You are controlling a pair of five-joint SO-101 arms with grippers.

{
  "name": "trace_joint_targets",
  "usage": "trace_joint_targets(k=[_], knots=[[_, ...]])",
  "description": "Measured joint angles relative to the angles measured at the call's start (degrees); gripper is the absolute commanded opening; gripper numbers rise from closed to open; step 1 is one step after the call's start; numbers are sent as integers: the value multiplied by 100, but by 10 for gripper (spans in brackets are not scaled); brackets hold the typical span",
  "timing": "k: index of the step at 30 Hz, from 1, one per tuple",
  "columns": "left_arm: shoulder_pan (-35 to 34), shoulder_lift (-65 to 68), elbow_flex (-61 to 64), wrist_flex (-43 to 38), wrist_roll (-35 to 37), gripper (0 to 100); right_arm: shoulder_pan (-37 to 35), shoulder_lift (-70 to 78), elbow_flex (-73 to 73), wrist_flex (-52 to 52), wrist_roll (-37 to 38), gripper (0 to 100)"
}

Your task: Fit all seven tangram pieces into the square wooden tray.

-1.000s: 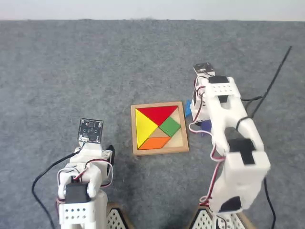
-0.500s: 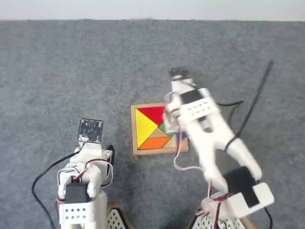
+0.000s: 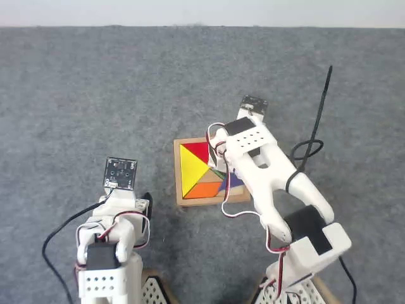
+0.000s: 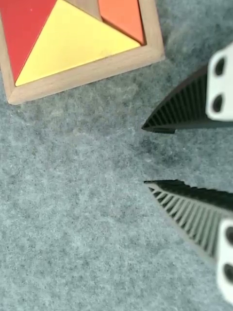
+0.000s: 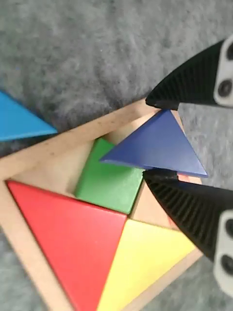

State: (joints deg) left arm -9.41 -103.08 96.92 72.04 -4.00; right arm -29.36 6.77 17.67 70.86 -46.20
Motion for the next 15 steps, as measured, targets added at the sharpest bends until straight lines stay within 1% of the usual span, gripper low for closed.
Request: trace_joint_targets(k=[3, 8, 13, 15], knots=[[0, 0, 0, 0, 0, 153, -9, 0, -35, 18, -369, 170], [0, 0, 0, 0, 0, 153, -18, 0, -35, 26, -475, 177], [0, 0, 0, 0, 0, 153, -149, 0, -35, 26, -466, 295], [0, 0, 0, 0, 0, 153, -114, 0, -35, 26, -396, 303]])
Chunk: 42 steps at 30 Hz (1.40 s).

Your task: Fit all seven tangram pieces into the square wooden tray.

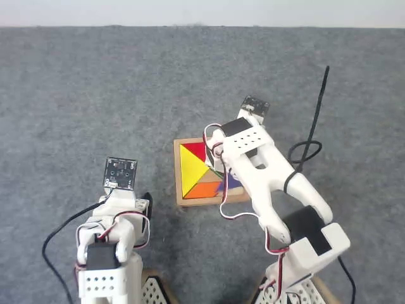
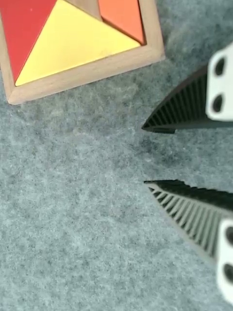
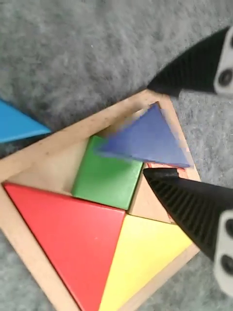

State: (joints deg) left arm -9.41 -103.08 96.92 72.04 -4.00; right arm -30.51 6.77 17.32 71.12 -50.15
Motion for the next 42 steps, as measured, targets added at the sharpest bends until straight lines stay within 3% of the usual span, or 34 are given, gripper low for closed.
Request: trace_joint_targets(k=[11, 16, 19, 23, 28, 42], knots=[[0, 0, 0, 0, 0, 153, 0, 0, 0, 0, 264, 302], [0, 0, 0, 0, 0, 153, 536, 0, 0, 0, 1591, 296], [0, 0, 0, 0, 0, 153, 1011, 0, 0, 0, 2523, 230], [0, 0, 0, 0, 0, 153, 1538, 0, 0, -316, 2936, 160], [0, 0, 0, 0, 0, 153, 1679, 26, -229, -1064, 3991, 159], [9, 0, 0, 0, 0, 153, 1600, 2101, -2365, -501, 4026, 159]])
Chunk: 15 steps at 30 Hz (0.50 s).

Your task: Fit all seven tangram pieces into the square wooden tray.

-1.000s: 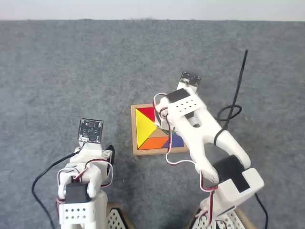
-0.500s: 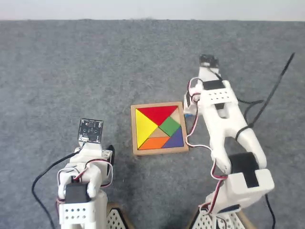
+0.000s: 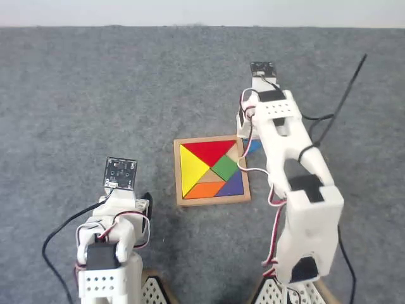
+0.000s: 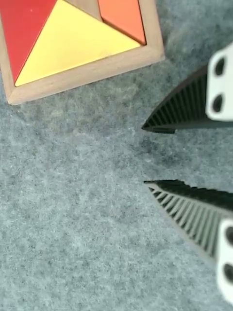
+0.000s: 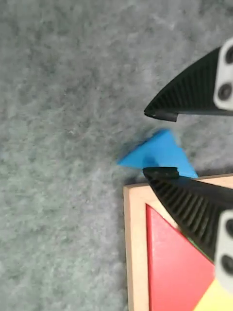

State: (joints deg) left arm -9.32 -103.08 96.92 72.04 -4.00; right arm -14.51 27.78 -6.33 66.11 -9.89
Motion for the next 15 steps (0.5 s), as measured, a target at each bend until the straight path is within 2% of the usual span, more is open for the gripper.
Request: trace_joint_targets(k=[15], knots=[[0, 0, 0, 0, 0, 153, -44, 633, -492, 255, 141, 132]])
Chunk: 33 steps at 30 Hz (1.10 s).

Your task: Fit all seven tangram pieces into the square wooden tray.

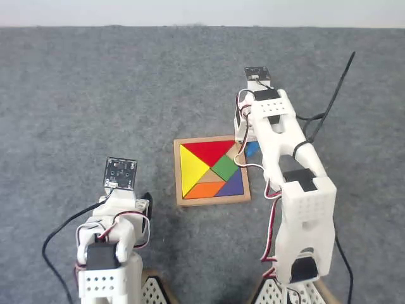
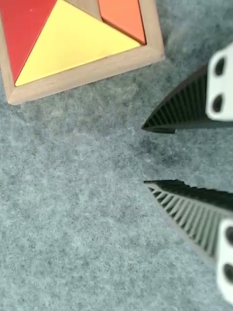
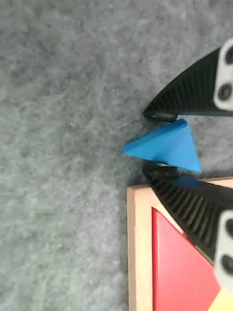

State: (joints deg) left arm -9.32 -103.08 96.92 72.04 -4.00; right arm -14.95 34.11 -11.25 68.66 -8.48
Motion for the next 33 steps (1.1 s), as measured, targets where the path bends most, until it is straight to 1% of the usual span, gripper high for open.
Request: trace_joint_targets(k=[5, 14, 17, 19, 21, 29, 33], knots=[[-9, 0, 0, 0, 0, 153, 9, 0, -9, 123, 0, 29], [-9, 0, 0, 0, 0, 153, 18, -9, -9, 202, 35, 23], [-9, 0, 0, 0, 0, 153, 9, -229, 0, 413, 422, 22], [-9, 0, 0, 0, 0, 153, -70, -492, 0, 615, 747, 22], [-9, 0, 0, 0, 0, 153, -211, -695, 0, 800, 905, 22], [-9, 0, 0, 0, 0, 153, -835, -800, 0, 932, 967, 24], [-9, 0, 0, 0, 0, 153, -914, -738, 0, 932, 967, 26]])
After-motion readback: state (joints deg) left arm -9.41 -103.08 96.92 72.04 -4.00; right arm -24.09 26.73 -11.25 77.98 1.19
